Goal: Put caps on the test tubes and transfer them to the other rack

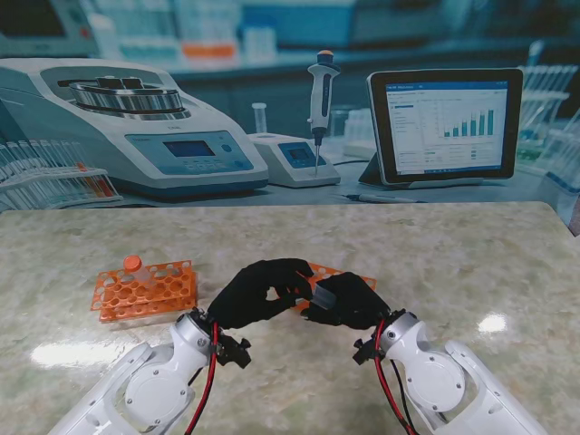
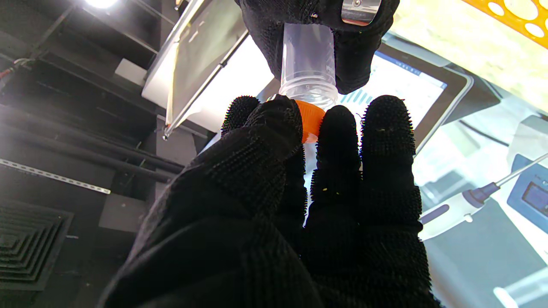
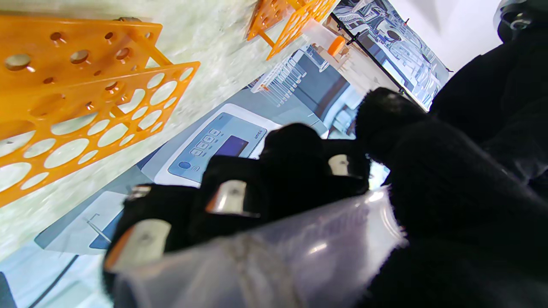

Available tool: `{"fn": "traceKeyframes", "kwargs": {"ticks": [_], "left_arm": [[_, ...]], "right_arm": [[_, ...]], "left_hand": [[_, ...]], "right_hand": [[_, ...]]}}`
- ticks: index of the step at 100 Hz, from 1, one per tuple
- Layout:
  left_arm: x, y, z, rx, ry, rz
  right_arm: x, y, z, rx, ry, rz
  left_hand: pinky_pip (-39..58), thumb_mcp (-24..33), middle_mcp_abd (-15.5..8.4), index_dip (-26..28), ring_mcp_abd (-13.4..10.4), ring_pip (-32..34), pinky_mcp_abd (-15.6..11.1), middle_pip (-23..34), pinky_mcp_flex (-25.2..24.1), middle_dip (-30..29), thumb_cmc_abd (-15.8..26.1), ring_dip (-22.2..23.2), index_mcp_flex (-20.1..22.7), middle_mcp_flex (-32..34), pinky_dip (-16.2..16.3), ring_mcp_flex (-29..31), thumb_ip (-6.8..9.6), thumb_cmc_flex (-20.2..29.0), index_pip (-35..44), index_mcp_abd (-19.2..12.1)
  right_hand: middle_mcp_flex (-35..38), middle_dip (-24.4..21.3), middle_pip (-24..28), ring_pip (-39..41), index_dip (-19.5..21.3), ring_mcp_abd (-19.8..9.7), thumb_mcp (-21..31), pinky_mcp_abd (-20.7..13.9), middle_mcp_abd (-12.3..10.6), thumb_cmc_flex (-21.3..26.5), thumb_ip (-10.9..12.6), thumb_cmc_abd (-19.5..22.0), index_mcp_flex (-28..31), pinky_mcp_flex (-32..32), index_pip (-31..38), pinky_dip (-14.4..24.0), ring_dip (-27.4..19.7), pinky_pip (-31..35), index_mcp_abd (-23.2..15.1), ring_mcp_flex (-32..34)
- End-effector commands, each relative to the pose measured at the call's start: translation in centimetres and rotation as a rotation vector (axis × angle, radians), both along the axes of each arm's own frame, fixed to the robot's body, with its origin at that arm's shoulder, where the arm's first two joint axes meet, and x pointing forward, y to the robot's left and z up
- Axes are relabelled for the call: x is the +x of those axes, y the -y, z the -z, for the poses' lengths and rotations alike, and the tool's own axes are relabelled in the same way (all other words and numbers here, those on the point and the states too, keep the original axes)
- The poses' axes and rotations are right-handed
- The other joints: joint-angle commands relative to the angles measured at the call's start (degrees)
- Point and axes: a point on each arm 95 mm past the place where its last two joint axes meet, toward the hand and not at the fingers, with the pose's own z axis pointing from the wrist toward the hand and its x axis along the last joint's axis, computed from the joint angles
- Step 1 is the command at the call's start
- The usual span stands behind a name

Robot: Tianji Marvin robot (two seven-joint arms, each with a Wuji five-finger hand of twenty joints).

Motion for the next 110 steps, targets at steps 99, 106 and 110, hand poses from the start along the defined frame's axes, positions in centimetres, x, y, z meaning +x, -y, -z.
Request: {"fn": "traceKeyframes", "kwargs": {"ticks": [99,106,110], "left_arm": [[0.27,0.78,0.91,-0.016,-0.070,0.037],[0.27,0.75,0.94,-0.016,-0.071,0.036],[0.27,0.75,0.96,-0.017,-0.073,0.035]], "right_arm": [[-0.79,-0.44,-0.04,0.010,0.007,-0.013],[-0.80,-0.44,-0.05,0.010,0.007,-0.012],[-0.80,-0.44,-0.06,0.010,0.007,-0.012]], "left_hand": [[-2.0,2.4,2.2,-0.3,-1.5,-0.9,0.1,1.1,-0.1,-2.0,1.7,-0.5,-1.9,1.0,1.6,-0.1,0.53,5.5,-1.5,2.1],[-2.1,2.3,2.7,-1.6,-1.4,-0.9,0.2,0.7,-0.1,-2.9,1.8,-0.6,-2.0,1.1,1.7,0.0,0.53,5.5,-3.8,2.5],[-2.2,2.2,2.9,-1.9,-1.1,-0.9,0.2,0.4,-0.1,-3.4,1.8,-0.7,-2.4,1.1,1.8,0.1,0.56,5.5,-4.8,2.2]], "right_hand": [[2.6,0.9,-0.3,10.4,3.2,-10.8,-0.4,-3.2,1.0,3.0,-0.9,0.6,2.8,3.4,3.9,0.4,2.7,11.6,-3.8,3.5],[2.6,0.9,-0.3,10.4,3.2,-10.8,-0.4,-3.2,1.4,3.0,-0.9,0.6,2.8,3.4,3.9,0.4,2.7,11.6,-3.8,3.5],[2.6,0.9,-0.2,10.4,3.2,-10.8,-0.4,-3.2,1.2,3.1,-0.9,0.6,2.8,3.4,3.9,0.4,2.7,11.6,-3.8,3.5]]}}
